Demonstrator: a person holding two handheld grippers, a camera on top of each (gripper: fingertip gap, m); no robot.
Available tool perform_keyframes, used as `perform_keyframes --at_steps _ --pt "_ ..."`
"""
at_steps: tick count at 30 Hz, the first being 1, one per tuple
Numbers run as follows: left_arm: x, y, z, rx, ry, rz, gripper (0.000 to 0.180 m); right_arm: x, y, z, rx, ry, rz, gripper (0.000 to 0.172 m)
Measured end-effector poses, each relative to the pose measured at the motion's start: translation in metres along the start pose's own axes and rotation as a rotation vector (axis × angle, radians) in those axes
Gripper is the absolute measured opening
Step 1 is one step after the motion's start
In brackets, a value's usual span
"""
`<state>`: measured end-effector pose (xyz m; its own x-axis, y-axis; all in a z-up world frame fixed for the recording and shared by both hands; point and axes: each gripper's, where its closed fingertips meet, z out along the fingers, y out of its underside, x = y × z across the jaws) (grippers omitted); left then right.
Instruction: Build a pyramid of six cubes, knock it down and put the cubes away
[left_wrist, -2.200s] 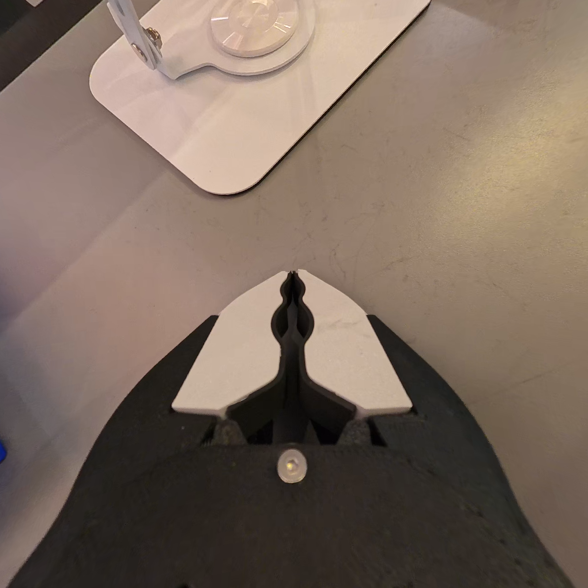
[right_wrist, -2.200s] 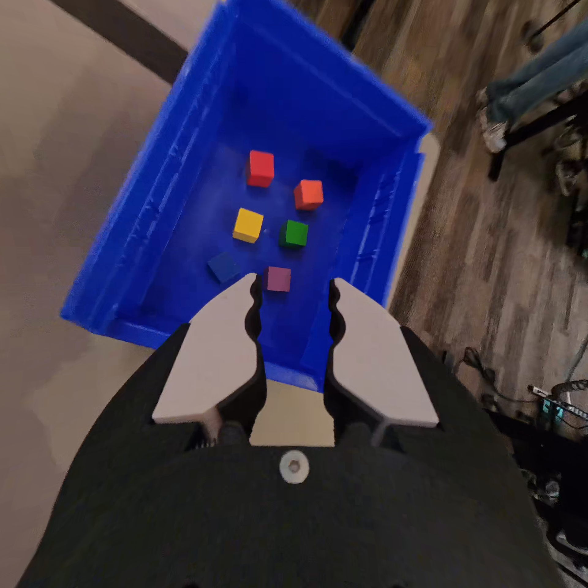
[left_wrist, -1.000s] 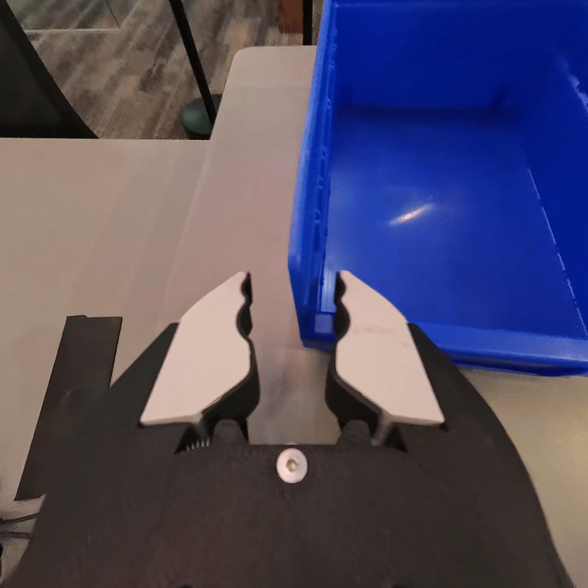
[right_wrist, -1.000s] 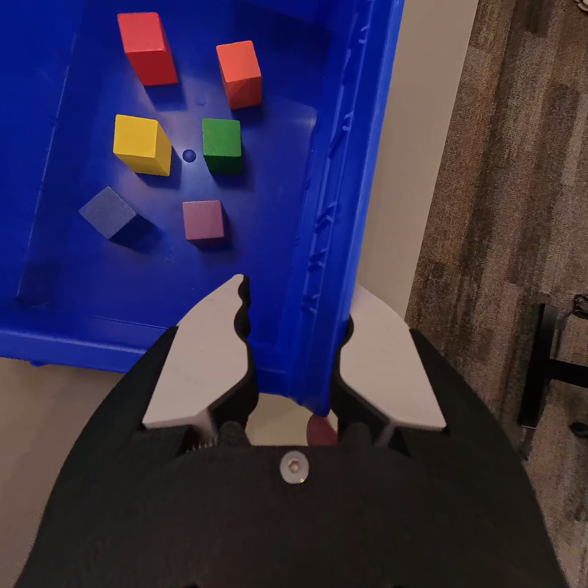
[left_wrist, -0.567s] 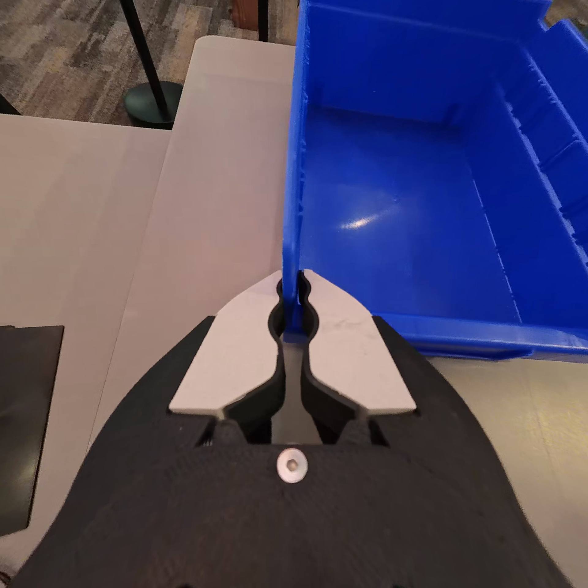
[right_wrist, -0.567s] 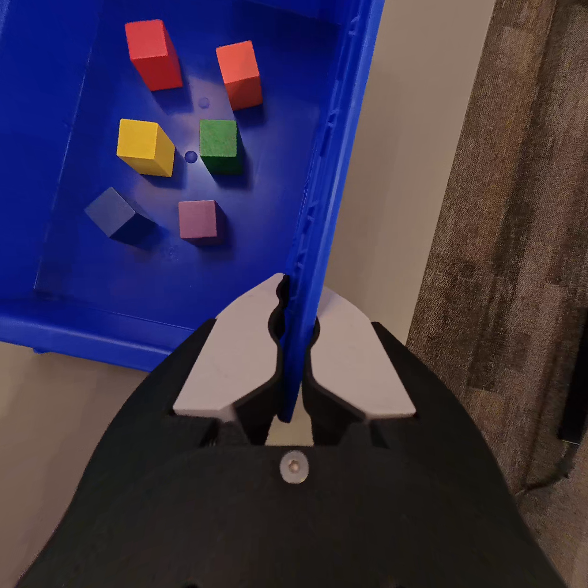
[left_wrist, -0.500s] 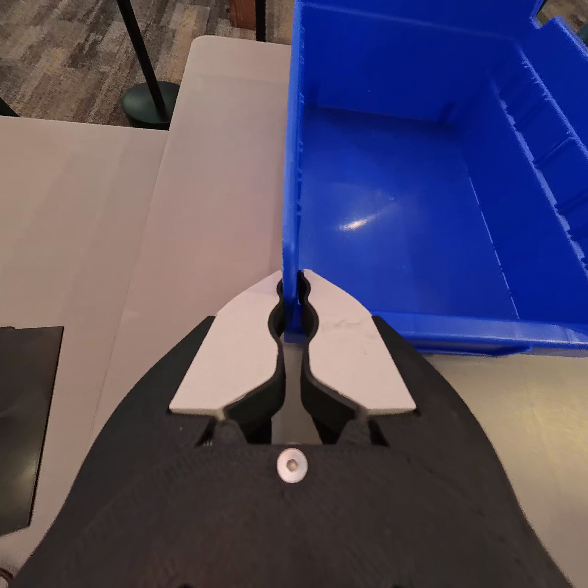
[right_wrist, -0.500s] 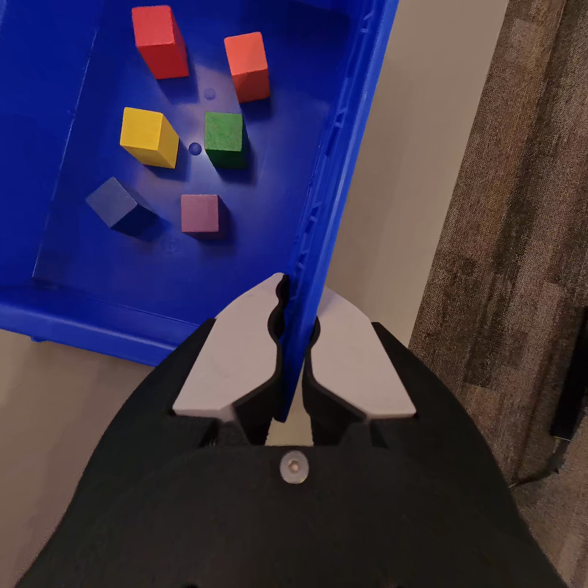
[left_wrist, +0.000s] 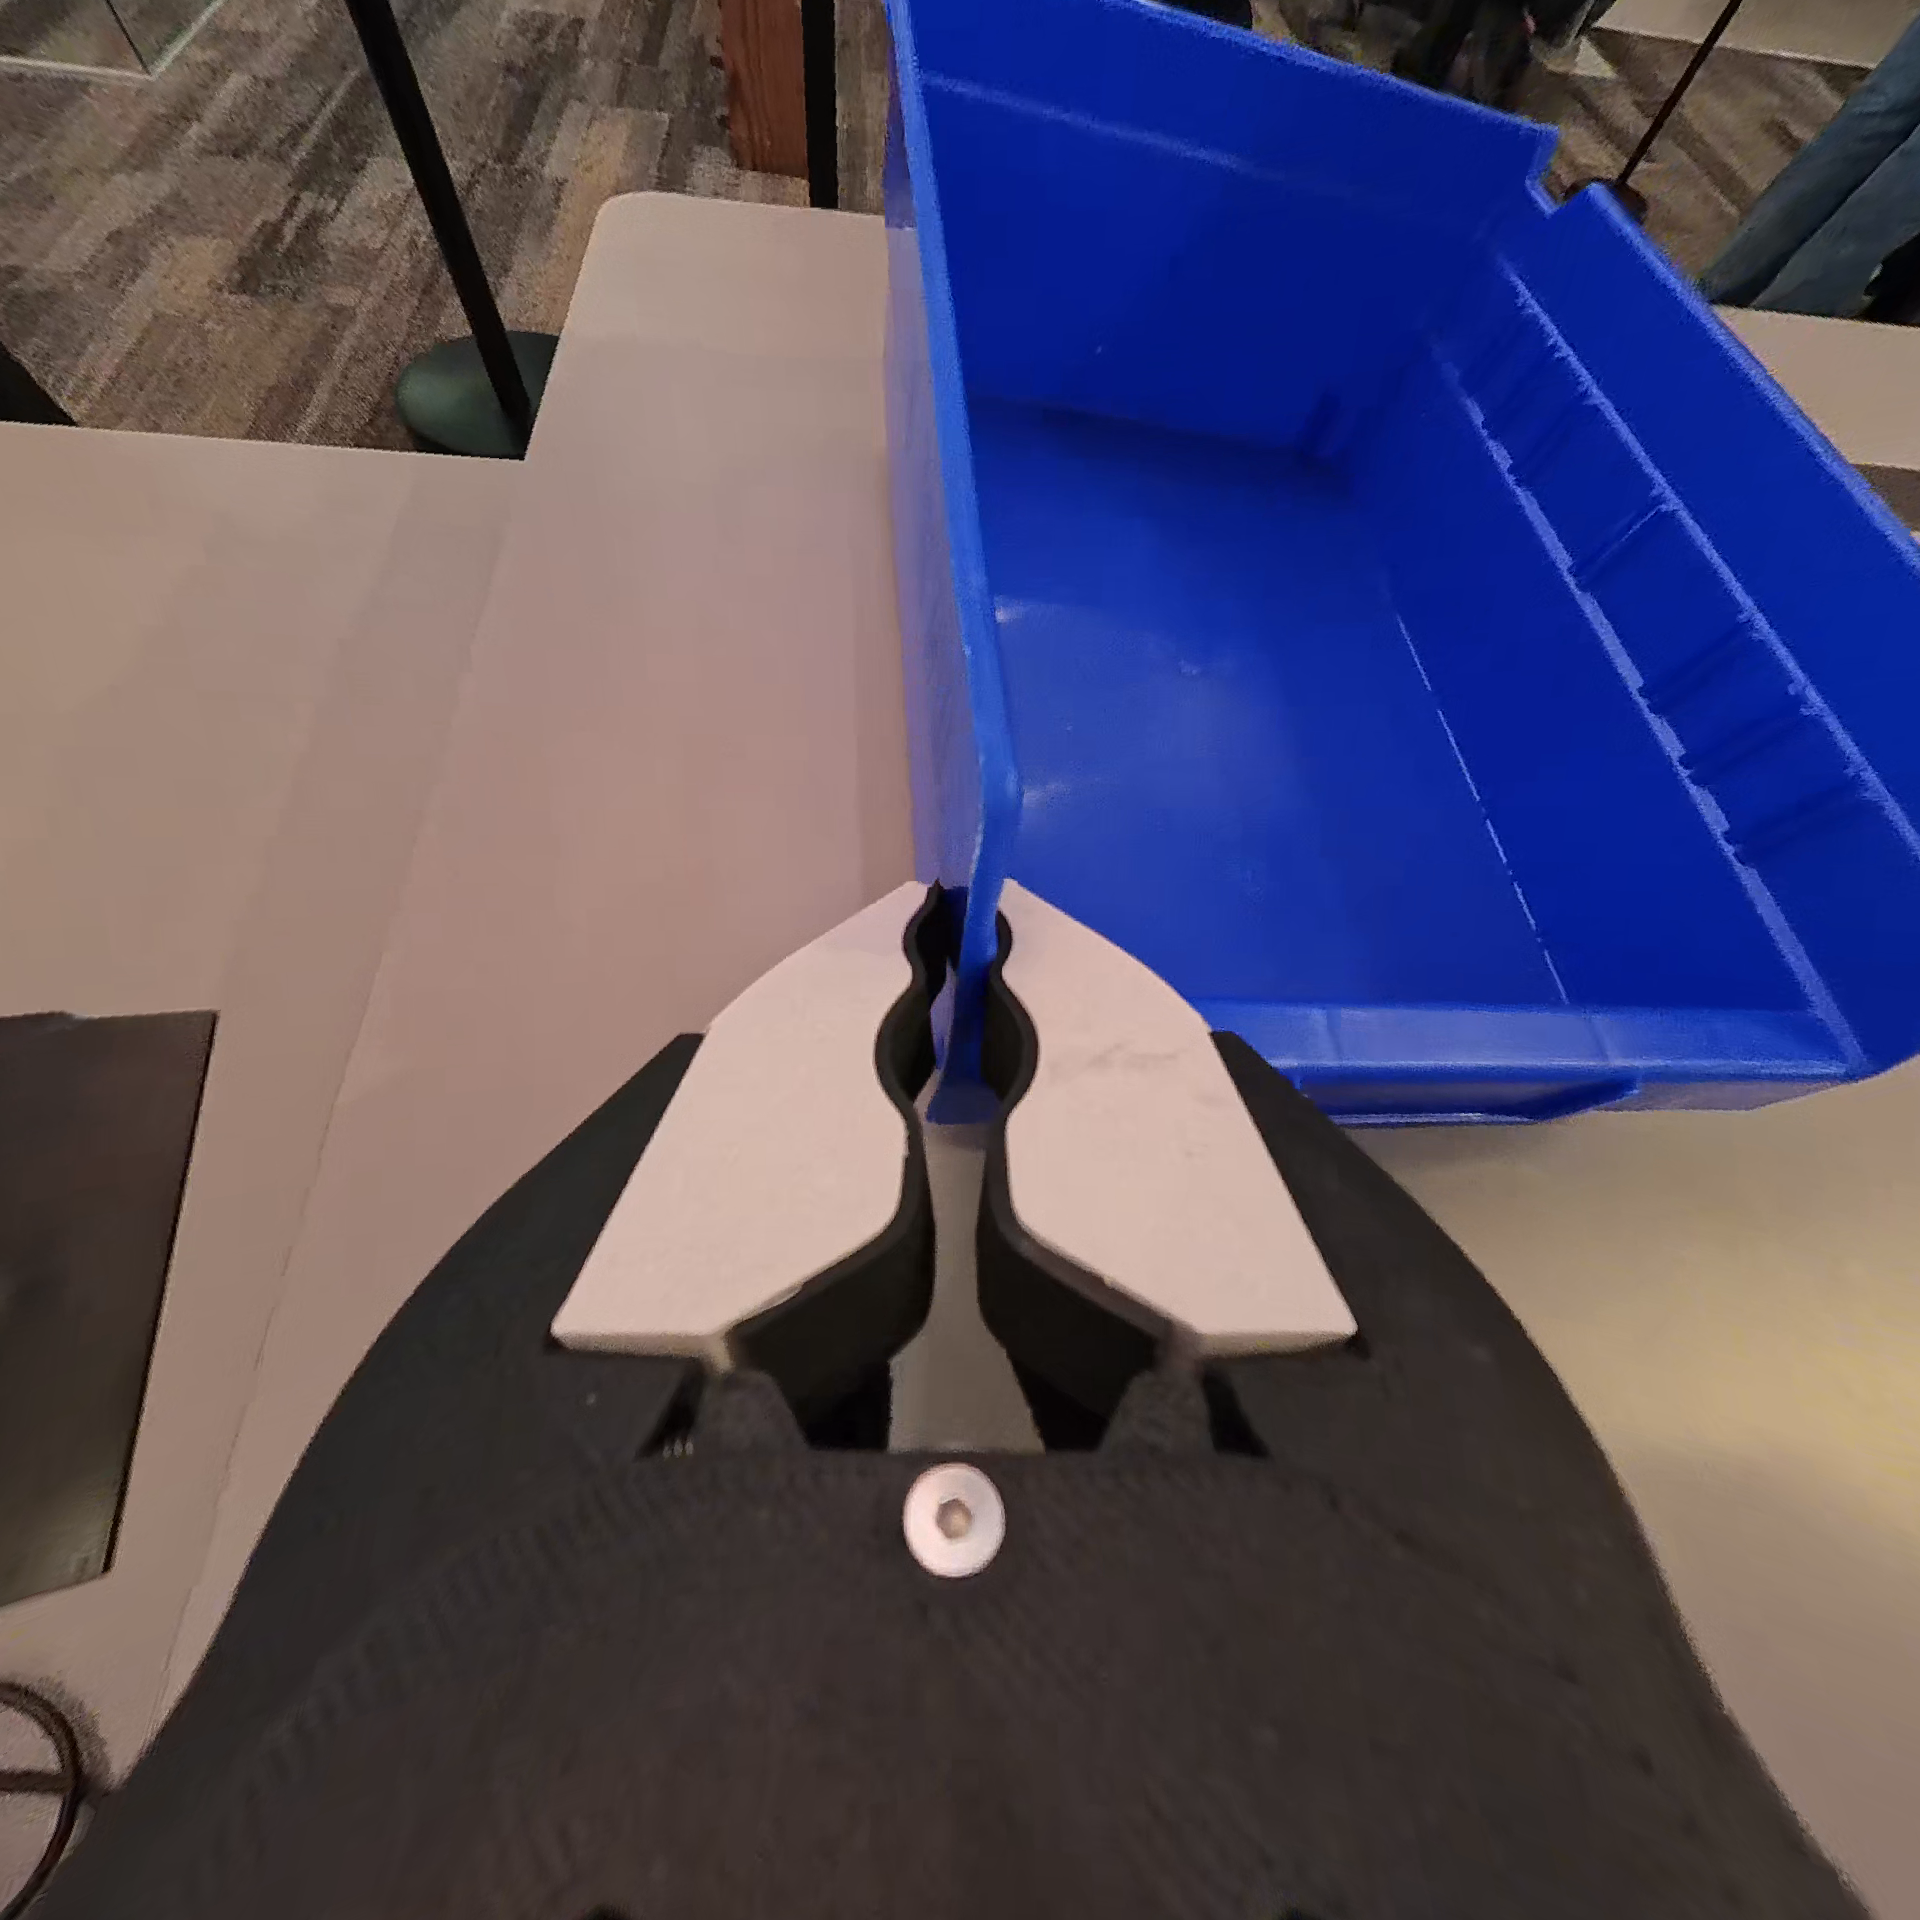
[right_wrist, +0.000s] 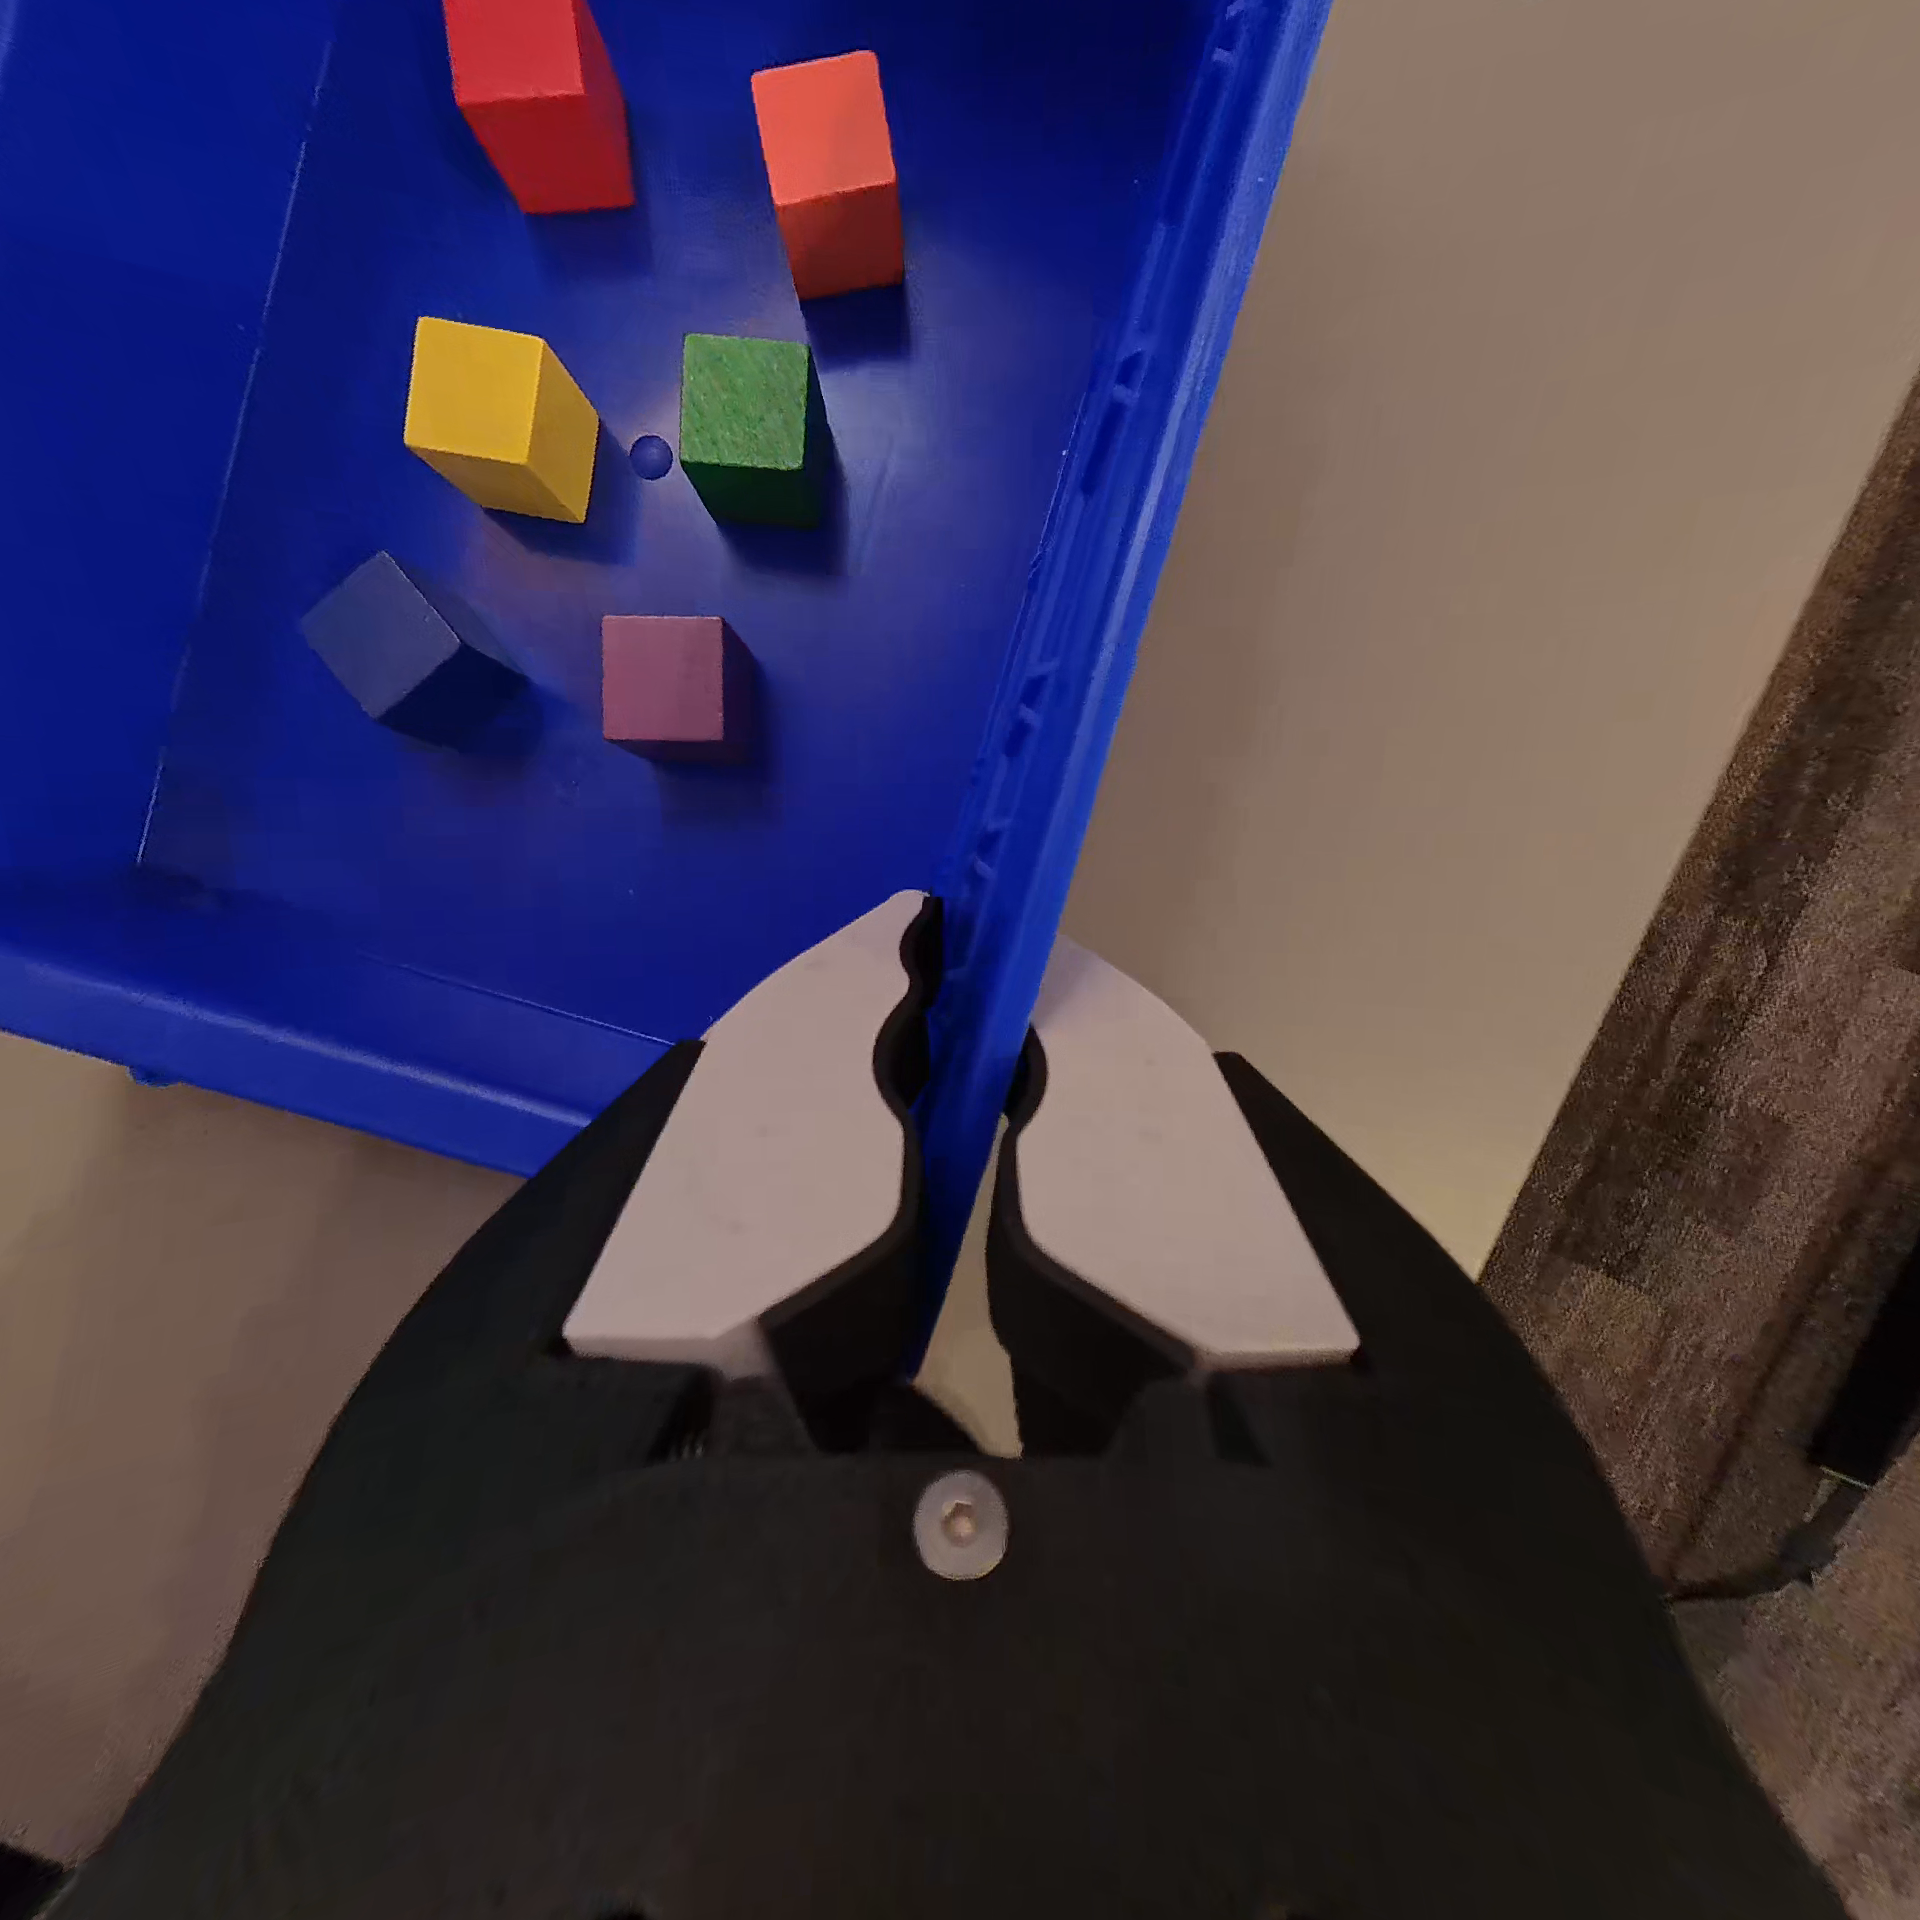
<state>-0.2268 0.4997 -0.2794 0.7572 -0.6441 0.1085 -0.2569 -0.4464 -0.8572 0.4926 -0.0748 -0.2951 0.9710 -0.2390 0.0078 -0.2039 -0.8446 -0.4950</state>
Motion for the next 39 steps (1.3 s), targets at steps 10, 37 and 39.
perform_keyframes --at_steps 10,37,39 --pt "0.006 0.027 -0.044 0.013 0.007 -0.028 0.004 -0.071 0.026 -0.015 -0.008 -0.097 -0.114 0.007" --pt "0.028 0.071 -0.166 0.113 -0.139 -0.036 0.004 -0.228 0.040 -0.025 -0.007 -0.287 -0.372 0.007" --pt "0.025 0.074 -0.176 0.123 -0.152 -0.044 0.004 -0.243 0.033 -0.021 -0.004 -0.309 -0.396 0.007"
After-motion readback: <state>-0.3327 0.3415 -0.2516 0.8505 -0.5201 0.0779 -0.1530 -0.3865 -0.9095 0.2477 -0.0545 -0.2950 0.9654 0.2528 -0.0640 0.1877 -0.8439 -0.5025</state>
